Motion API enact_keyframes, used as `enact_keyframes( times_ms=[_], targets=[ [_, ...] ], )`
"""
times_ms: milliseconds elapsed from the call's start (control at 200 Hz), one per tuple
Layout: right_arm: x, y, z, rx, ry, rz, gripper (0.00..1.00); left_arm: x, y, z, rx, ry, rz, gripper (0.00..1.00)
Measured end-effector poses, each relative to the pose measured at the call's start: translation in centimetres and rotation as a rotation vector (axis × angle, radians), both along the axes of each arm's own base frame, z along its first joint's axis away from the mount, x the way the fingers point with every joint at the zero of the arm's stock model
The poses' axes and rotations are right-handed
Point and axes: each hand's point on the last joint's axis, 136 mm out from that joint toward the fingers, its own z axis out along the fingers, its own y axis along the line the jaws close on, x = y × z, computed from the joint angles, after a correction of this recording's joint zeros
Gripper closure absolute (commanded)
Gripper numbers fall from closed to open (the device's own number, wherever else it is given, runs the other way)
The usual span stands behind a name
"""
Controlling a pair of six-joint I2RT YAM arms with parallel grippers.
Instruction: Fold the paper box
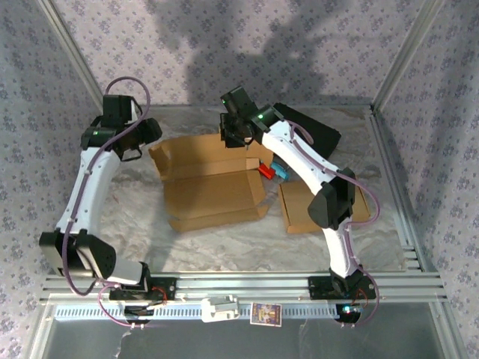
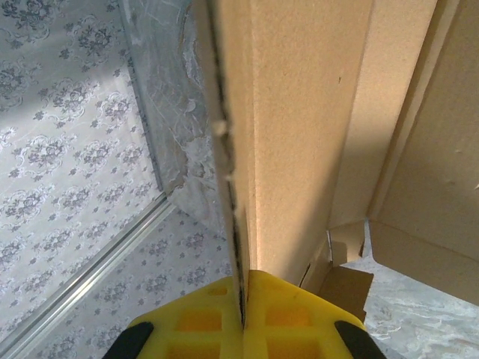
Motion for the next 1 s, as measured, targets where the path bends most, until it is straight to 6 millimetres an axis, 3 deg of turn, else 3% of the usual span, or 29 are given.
enact_keyframes(
  times_ms=[380, 785, 999],
  targets=[
    [0.4, -0.2, -0.3, 0.0, -0.004, -0.008, 1.0, 0.8, -3.0, -0.4, -0.197, 0.023, -0.045, 0.43],
    [0.8, -0.2, -0.5, 0.007, -0.012, -0.013, 1.0, -1.0, -4.2, -3.2, -0.239, 0.112, -0.06, 0.41],
    [1.0, 0.0, -1.1, 0.01, -0.012, -0.011, 1.0, -0.7, -5.4, -3.2, -0.319, 0.104, -0.081, 0.4]
  ],
)
